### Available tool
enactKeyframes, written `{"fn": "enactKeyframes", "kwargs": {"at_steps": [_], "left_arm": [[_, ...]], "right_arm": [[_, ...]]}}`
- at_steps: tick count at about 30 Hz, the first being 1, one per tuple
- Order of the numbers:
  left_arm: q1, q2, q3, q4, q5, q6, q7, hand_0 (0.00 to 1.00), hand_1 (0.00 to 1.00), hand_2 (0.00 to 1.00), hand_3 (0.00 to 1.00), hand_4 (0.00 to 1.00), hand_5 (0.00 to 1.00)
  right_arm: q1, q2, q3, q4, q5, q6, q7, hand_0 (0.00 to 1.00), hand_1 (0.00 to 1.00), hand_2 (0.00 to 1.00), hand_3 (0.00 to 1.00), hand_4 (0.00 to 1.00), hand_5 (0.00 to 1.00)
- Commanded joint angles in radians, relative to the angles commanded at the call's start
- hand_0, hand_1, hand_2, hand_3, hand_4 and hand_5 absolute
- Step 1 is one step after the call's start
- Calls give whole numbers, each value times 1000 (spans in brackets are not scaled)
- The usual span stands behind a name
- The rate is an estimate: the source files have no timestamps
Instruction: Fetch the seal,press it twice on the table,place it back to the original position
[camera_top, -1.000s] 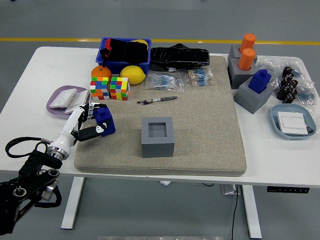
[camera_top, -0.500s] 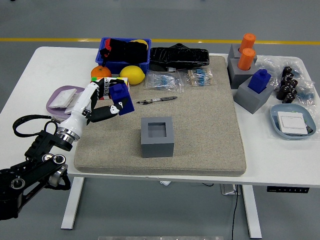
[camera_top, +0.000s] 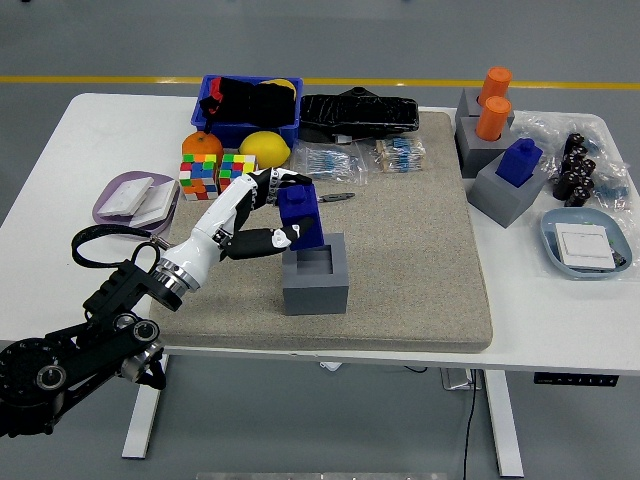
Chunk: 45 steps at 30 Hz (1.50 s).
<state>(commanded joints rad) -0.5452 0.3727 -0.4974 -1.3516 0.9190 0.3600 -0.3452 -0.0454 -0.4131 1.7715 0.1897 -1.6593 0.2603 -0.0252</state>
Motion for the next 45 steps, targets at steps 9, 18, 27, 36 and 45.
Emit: {"fn": "enactKeyframes", "kwargs": {"at_steps": [9,18,27,36,45], "left_arm": [[-51,-10,81,18,-1,-13,21,629,440,499,678,522,2],[-70,-8,103,44,0,-11,21,628,441,500,677,528,2],[-75,-9,116,75,-6,-11,21,627,442,501,678,531,2],[-73,-12,117,86,-13,-13,21,627,443,502,680,530,2],[-69,-13,117,86,-14,-12,19,627,442,502,681,530,2]], "right_arm": [[2,1,4,0,-1,0,0,794,702,678,652,827,467],[2,0,2,0,2,1,0,794,701,678,651,827,467],[3,-1,1,1,2,0,1,794,702,679,651,827,468],[3,0,2,3,3,0,1,793,701,678,653,827,468],[3,-1,-1,3,5,-1,2,793,701,677,653,828,470]]}}
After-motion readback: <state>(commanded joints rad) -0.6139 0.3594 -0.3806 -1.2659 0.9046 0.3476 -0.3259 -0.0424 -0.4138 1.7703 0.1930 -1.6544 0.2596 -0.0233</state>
